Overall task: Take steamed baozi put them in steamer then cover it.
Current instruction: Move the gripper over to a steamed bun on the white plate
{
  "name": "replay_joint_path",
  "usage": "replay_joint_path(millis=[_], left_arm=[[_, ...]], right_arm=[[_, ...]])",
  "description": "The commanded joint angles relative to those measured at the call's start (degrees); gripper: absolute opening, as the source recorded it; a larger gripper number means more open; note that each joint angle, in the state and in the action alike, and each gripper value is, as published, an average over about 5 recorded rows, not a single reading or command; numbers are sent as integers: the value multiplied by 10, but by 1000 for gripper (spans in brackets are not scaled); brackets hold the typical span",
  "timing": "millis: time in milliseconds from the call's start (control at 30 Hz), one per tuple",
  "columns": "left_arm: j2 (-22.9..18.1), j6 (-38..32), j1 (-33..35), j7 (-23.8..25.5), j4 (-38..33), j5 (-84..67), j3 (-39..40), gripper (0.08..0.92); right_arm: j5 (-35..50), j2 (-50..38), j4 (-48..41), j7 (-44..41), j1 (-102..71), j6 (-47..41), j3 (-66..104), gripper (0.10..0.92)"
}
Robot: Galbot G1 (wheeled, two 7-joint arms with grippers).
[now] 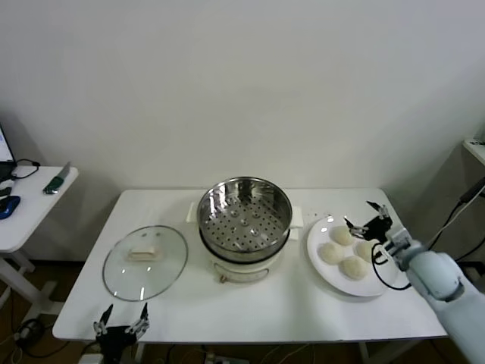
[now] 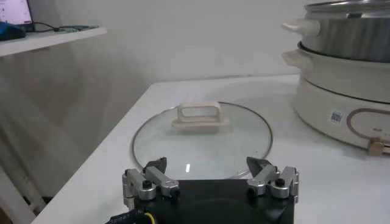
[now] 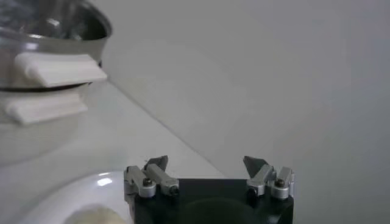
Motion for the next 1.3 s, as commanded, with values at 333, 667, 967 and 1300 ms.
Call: replay_joint_path(millis=[333, 667, 967, 1300], left_arm=[[4, -14, 16, 0, 3, 9, 5, 823], [4, -22, 22, -2, 6, 9, 5, 823], [2, -22, 18, -2, 11, 8, -2, 823], [-1, -24, 16, -4, 21, 5, -10, 823]], right_arm=[[-87, -104, -208, -400, 638, 44, -636, 823], [-59, 19, -328, -477, 767, 74, -831, 823], [-42, 110, -417, -485, 721, 70, -824, 823], [-64, 174, -510, -493, 662, 77, -772, 823]])
